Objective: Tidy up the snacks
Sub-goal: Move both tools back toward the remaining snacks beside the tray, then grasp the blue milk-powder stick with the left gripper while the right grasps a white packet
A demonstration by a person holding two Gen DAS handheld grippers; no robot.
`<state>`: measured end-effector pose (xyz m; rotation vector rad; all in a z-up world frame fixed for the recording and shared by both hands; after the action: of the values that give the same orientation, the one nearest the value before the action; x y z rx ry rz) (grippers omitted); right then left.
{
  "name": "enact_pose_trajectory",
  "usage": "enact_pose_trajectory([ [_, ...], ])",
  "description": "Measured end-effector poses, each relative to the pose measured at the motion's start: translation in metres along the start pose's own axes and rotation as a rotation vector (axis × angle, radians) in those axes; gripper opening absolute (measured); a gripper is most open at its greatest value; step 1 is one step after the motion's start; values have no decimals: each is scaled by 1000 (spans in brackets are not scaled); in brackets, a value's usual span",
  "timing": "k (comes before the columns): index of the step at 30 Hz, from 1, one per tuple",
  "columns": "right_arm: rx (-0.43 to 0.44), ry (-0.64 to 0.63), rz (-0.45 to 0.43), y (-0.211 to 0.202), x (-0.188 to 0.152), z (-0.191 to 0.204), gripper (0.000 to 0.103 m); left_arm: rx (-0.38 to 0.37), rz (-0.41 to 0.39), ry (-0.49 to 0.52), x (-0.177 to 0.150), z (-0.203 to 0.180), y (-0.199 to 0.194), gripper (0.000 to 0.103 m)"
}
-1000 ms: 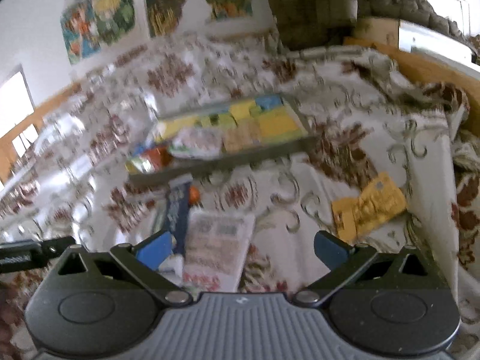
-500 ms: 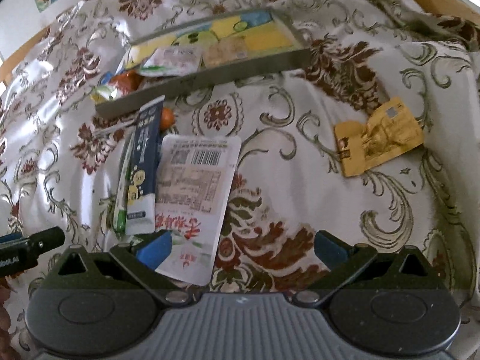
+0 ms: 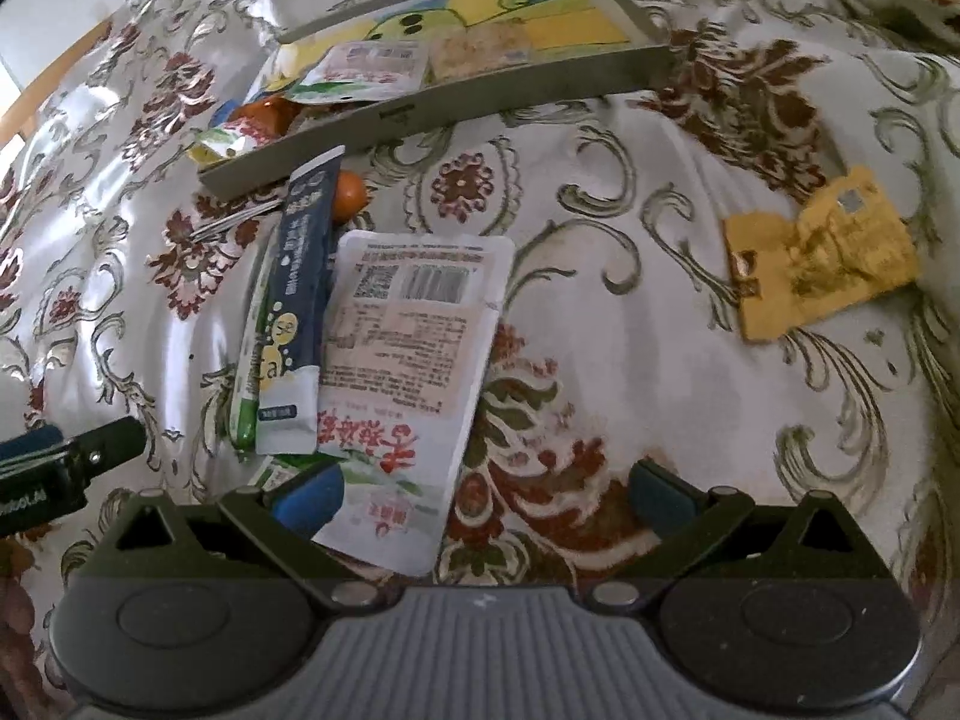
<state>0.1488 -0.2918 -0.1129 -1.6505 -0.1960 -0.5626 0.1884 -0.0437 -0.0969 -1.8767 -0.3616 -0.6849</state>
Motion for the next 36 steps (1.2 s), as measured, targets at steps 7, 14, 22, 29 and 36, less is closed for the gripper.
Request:
enact_pose_trajectory([
  [7,75,-75,34,13,9,5,103,13,-8,28,8,3,11,102],
  [14,214,-76,50,26,31,13,103,41,-12,38,12,8,17,102],
  [22,302,75,96,37,49,0,103,20,-16,49,14,7,21,102],
  [29,362,105,113,32,50,5,87,-110,-95,81,16,-9,10,102],
  [36,441,222,121,25,57,-6,57,-293,-130,163,18,-37,10,97],
])
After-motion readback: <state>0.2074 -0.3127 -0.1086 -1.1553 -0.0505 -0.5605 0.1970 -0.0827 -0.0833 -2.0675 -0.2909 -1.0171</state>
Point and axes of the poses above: each gripper's, at about its wrist camera, not at the fingertips, and y roughly the way its jaws point, z to its left, x to its top, the point moved 5 cm from there along y, roughly the way its jaws point, and after that the axes turned 15 degrees about -x, right-handed, at the moved point
